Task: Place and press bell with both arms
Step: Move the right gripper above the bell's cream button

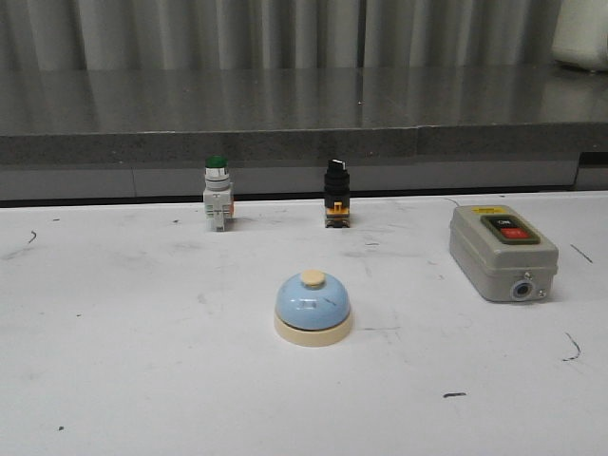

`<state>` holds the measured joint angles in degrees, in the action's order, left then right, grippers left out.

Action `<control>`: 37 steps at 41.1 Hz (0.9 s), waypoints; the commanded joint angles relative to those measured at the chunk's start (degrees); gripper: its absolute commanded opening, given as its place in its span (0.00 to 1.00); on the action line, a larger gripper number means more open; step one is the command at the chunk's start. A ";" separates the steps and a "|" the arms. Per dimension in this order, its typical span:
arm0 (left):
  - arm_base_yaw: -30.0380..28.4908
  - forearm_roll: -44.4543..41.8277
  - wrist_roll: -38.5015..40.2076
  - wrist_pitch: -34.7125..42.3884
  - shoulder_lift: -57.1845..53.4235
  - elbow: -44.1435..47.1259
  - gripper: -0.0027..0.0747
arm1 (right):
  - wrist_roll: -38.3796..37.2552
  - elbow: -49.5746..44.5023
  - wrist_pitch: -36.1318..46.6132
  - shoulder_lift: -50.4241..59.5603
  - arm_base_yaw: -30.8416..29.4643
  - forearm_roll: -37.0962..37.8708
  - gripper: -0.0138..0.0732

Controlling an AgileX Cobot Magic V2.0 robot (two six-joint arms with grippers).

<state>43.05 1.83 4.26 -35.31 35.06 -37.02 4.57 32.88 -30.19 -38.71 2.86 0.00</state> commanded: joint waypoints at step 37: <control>-0.04 0.52 0.92 5.53 -7.59 2.60 0.79 | 1.04 29.67 -13.39 -29.75 28.02 -2.06 0.08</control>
<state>43.05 1.83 4.55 -34.23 27.13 -32.80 4.90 57.63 -45.63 -64.11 29.01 -2.85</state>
